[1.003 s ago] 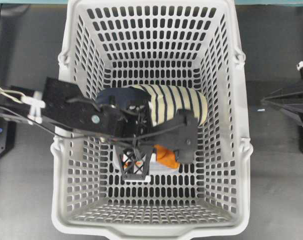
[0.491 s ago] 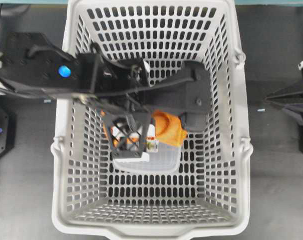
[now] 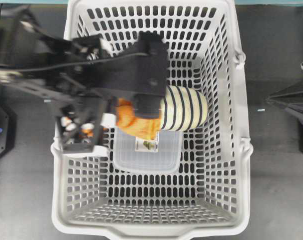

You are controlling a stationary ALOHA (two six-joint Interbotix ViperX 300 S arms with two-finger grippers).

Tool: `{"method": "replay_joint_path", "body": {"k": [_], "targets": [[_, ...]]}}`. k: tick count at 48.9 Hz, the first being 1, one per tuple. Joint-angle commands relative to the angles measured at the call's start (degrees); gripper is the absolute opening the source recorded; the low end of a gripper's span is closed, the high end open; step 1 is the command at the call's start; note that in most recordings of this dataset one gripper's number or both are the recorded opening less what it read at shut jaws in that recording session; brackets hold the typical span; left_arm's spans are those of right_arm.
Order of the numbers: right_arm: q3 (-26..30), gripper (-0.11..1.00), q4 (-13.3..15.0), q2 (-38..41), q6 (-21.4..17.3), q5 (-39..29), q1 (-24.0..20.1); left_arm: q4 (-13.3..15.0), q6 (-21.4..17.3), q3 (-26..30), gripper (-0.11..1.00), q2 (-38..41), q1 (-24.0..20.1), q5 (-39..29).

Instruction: Pick up the orange cloth from the shopping basket with the left arm.

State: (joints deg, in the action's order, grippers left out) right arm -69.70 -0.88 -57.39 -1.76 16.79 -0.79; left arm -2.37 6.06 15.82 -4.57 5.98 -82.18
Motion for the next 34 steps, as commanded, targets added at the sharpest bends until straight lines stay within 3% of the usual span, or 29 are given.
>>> {"method": "replay_joint_path", "body": {"k": [1,13,24,34], "targets": [[0.35,0.00,-0.18,0.26,-0.09,0.26,0.09,-0.18,0.26,-1.14,0.15,-3.60,0.44,0.35],[0.35,0.00,-0.18,0.26,-0.09,0.26,0.09,-0.18,1.41,-8.88,0.15,-9.76,0.44,4.22],[0.35,0.00,-0.44,0.09,-0.09,0.26,0.09,-0.18,1.93,-18.28,0.15,-17.58,0.70,14.41],[0.35,0.00,-0.44,0.09,-0.09,0.26,0.09,-0.18,1.93,-22.59,0.15,-20.57,0.88,19.25]]}}
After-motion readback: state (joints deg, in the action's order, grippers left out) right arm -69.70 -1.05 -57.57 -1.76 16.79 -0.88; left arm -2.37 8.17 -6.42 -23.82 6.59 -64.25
